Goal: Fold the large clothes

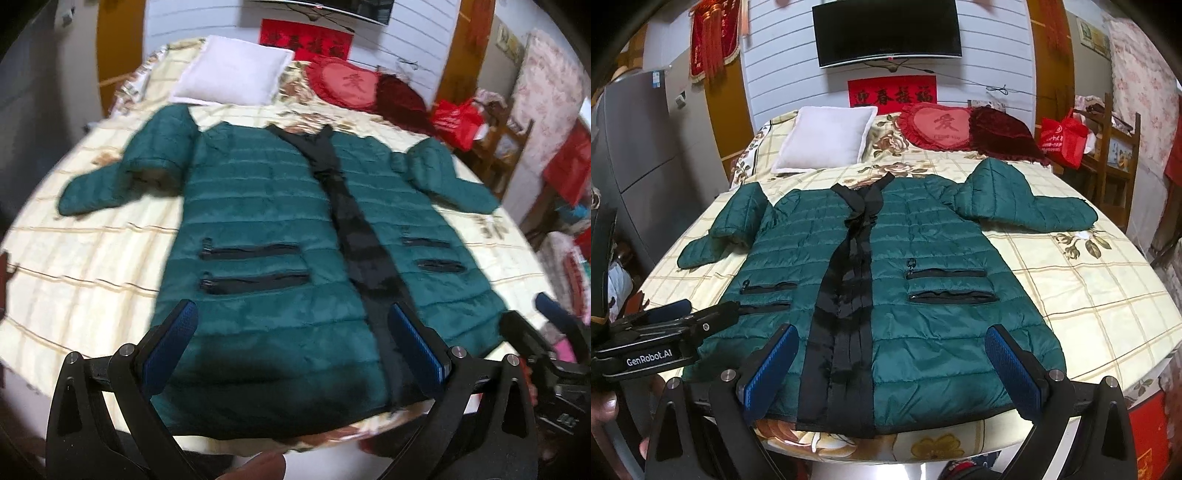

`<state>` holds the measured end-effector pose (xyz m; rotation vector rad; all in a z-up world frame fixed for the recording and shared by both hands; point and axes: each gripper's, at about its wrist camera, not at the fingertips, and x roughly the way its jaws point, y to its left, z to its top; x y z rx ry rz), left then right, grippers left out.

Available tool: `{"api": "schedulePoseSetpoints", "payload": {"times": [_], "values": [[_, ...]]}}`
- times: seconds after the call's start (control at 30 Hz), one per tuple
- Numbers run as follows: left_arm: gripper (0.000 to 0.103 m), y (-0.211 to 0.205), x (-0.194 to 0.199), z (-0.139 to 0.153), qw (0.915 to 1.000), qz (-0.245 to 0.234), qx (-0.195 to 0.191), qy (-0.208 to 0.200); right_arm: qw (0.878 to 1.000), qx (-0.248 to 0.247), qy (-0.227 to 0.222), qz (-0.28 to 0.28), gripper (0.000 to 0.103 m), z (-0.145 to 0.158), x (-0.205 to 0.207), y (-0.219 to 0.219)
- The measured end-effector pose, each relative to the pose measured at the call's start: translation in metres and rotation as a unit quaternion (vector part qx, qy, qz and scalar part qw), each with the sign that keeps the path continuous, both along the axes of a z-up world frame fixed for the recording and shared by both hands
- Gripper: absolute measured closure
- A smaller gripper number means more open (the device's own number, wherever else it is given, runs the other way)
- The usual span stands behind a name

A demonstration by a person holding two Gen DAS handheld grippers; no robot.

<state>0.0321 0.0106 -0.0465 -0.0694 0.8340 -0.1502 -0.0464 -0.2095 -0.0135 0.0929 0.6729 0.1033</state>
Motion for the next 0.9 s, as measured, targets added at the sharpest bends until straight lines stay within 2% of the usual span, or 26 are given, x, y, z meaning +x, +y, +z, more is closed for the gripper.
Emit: {"api": "schedulePoseSetpoints", "payload": {"times": [0.23, 0.9], "values": [[0.000, 0.012, -0.001, 0.003, 0.9997, 0.023, 0.000, -0.003, 1.000, -0.001, 0.002, 0.003, 0.003, 0.000, 0.000, 0.002], [0.000, 0.012, 0.000, 0.006, 0.9997, 0.024, 0.005, -0.001, 1.000, -0.002, -0.001, 0.009, 0.003, 0.004, 0.000, 0.006]]}}
